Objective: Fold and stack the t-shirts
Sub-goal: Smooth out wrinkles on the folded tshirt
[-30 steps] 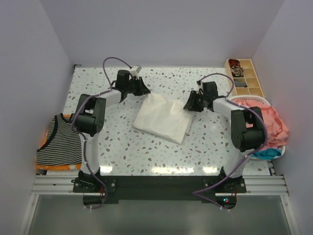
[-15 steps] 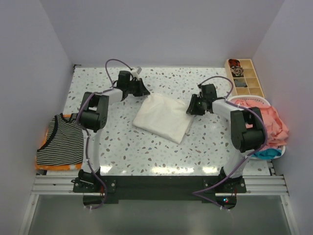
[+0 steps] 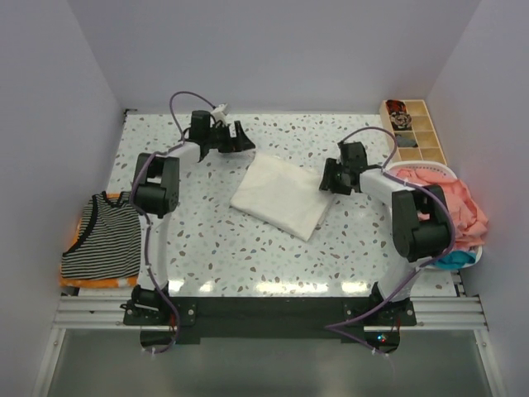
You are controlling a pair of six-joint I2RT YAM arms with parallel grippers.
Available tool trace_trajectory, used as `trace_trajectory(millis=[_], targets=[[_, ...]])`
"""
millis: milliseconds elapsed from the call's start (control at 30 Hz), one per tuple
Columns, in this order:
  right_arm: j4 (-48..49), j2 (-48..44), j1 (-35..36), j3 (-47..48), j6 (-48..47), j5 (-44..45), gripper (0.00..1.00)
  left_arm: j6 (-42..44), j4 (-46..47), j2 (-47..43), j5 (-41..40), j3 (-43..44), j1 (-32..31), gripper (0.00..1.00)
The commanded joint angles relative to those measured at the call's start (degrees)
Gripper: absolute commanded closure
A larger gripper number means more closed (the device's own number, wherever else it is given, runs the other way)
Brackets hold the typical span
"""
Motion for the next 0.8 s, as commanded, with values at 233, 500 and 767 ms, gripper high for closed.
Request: trace_trajectory(millis=[233,500,767], targets=[[-1.8,-14.7,-0.2,-0.6,-3.1,-4.7,0.38,-1.0,7.8,-19.3,0.1,-16.4,1.4,0.0],[-1.3,-11.3,5.8,0.2,-1.0,-12.0,0.39,-3.4,13.7,-23.9,4.9,-26.9,-7.0,0.0],[1.5,-5.3,8.5,-2.8,2.3,-13.7,0.39,-4.4,15.4,-18.2,3.6,-27.2,-9.6,0.0]])
